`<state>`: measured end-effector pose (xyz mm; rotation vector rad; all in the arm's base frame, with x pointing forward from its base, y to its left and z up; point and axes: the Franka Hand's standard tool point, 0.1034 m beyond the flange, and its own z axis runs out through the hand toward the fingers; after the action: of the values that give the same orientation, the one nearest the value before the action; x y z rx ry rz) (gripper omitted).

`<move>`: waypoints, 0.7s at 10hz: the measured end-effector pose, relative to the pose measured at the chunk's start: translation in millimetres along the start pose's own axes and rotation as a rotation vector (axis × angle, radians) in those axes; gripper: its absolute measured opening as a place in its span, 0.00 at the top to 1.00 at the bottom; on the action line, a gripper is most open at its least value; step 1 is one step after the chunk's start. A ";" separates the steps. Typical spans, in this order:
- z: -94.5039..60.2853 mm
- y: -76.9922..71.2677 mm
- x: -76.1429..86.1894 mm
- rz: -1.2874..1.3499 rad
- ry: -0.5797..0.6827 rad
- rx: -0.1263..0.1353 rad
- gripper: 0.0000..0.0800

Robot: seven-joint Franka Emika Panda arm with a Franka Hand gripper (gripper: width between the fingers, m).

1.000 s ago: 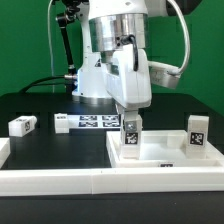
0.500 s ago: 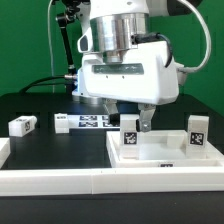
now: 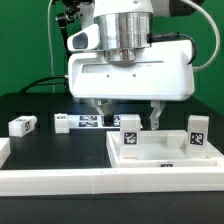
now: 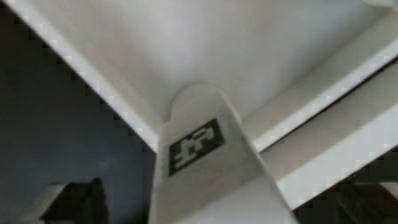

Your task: Assemble square table

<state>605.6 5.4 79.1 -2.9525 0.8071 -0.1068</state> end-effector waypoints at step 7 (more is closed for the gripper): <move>-1.0 0.5 2.1 -0.355 0.004 -0.007 0.52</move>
Offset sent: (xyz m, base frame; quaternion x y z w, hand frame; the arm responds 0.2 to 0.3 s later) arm 0.0050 0.0064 0.0046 0.0185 -0.0138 -0.2005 0.9794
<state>607.1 3.8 80.2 -3.0688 0.2754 -0.1300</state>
